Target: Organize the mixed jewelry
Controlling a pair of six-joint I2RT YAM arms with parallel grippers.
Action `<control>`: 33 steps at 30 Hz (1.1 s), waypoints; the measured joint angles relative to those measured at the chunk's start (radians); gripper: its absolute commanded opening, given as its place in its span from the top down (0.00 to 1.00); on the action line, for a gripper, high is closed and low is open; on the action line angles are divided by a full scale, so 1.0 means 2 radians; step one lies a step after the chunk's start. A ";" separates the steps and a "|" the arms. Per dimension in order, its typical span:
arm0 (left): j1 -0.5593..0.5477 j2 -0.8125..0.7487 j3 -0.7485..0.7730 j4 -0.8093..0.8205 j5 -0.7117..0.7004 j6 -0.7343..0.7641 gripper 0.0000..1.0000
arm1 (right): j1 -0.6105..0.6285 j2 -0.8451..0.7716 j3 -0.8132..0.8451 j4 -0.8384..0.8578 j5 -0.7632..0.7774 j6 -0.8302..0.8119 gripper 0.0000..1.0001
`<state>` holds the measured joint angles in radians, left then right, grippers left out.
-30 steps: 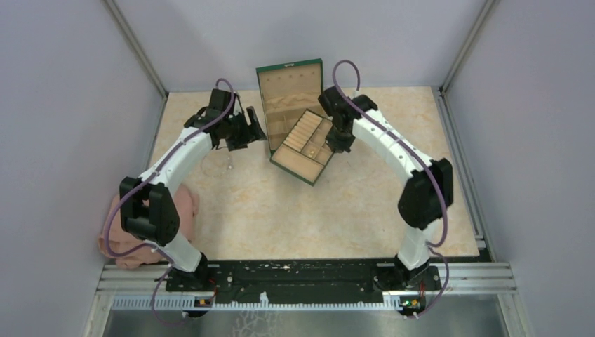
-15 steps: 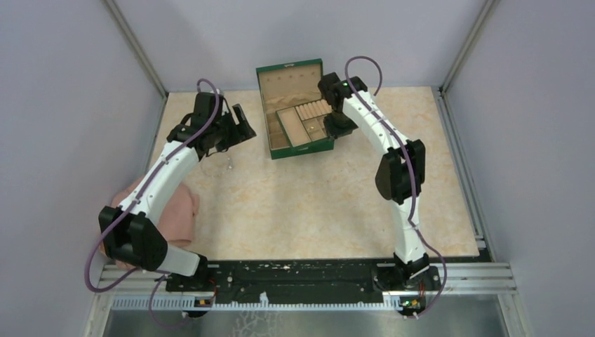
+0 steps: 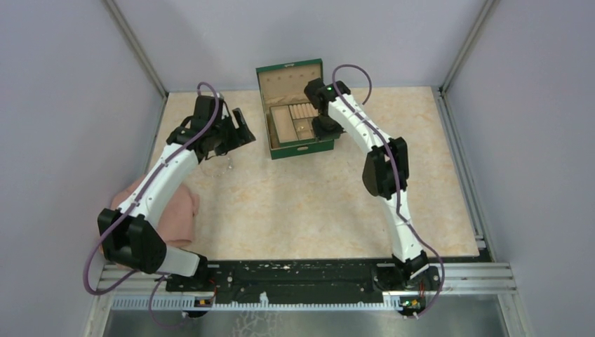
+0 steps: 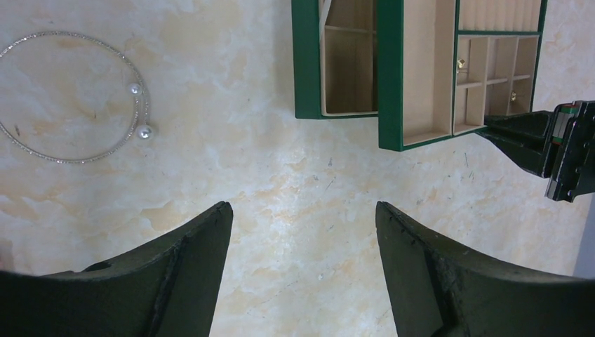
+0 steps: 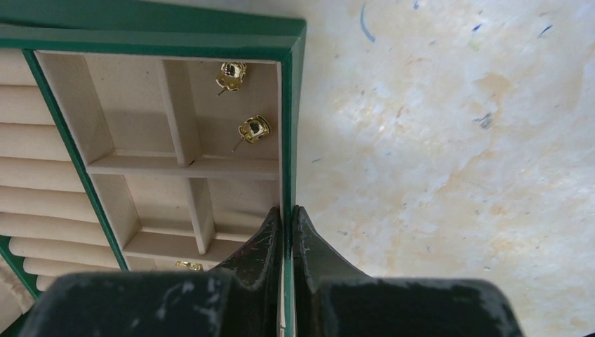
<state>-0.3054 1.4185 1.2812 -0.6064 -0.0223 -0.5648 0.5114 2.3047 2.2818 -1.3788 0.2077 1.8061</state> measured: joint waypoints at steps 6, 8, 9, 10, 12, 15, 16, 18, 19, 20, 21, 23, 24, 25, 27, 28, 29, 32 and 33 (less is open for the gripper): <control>0.000 -0.009 -0.007 -0.002 0.000 0.000 0.19 | 0.017 0.017 0.029 0.006 0.001 0.019 1.00; 0.000 -0.014 -0.011 -0.004 0.000 0.000 0.19 | 0.019 0.020 0.029 0.006 0.001 0.022 1.00; 0.000 -0.016 -0.012 -0.005 0.000 0.000 0.19 | 0.019 0.023 0.029 0.007 0.002 0.023 1.00; 0.000 -0.018 -0.012 -0.006 0.000 0.000 0.19 | 0.019 0.026 0.029 0.007 0.002 0.025 1.00; 0.000 -0.020 -0.012 -0.008 0.000 0.000 0.19 | 0.019 0.031 0.029 0.009 0.003 0.027 1.00; 0.000 -0.023 -0.012 -0.012 0.000 0.000 0.19 | 0.019 0.037 0.032 0.011 0.003 0.029 1.00; 0.000 -0.023 -0.012 -0.012 -0.001 0.000 0.19 | 0.019 0.038 0.033 0.011 0.004 0.029 1.00; 0.000 -0.026 -0.012 -0.013 -0.001 0.000 0.19 | 0.019 0.040 0.035 0.011 0.005 0.031 1.00; 0.000 -0.027 -0.012 -0.013 -0.001 0.000 0.19 | 0.019 0.040 0.035 0.011 0.005 0.031 1.00; 0.000 -0.028 -0.013 -0.013 -0.002 0.000 0.19 | 0.019 0.040 0.036 0.011 0.006 0.032 1.00; 0.000 -0.030 -0.014 -0.013 -0.002 0.000 0.19 | 0.019 0.040 0.036 0.011 0.006 0.033 1.00; 0.000 -0.034 -0.017 -0.015 -0.003 0.000 0.19 | 0.019 0.043 0.039 0.010 0.007 0.033 1.00; 0.000 -0.035 -0.018 -0.015 -0.004 0.000 0.19 | 0.019 0.044 0.039 0.011 0.008 0.034 1.00; 0.000 -0.036 -0.018 -0.015 -0.004 0.000 0.19 | 0.019 0.045 0.039 0.011 0.008 0.035 1.00; 0.000 -0.039 -0.020 -0.016 -0.006 0.000 0.19 | 0.020 0.047 0.039 0.012 0.009 0.038 1.00; 0.000 -0.040 -0.020 -0.016 -0.006 0.000 0.19 | 0.021 0.047 0.039 0.012 0.010 0.039 1.00; 0.000 -0.040 -0.020 -0.016 -0.006 0.000 0.19 | 0.021 0.047 0.039 0.012 0.012 0.040 1.00; 0.000 -0.040 -0.020 -0.016 -0.006 0.000 0.19 | 0.022 0.047 0.039 0.012 0.014 0.042 1.00; 0.000 -0.040 -0.020 -0.016 -0.006 0.000 0.19 | 0.022 0.047 0.039 0.012 0.014 0.042 1.00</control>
<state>-0.3054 1.3376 1.2407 -0.6392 -0.0349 -0.5644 0.5545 2.3985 2.3589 -1.3548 0.2359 1.8893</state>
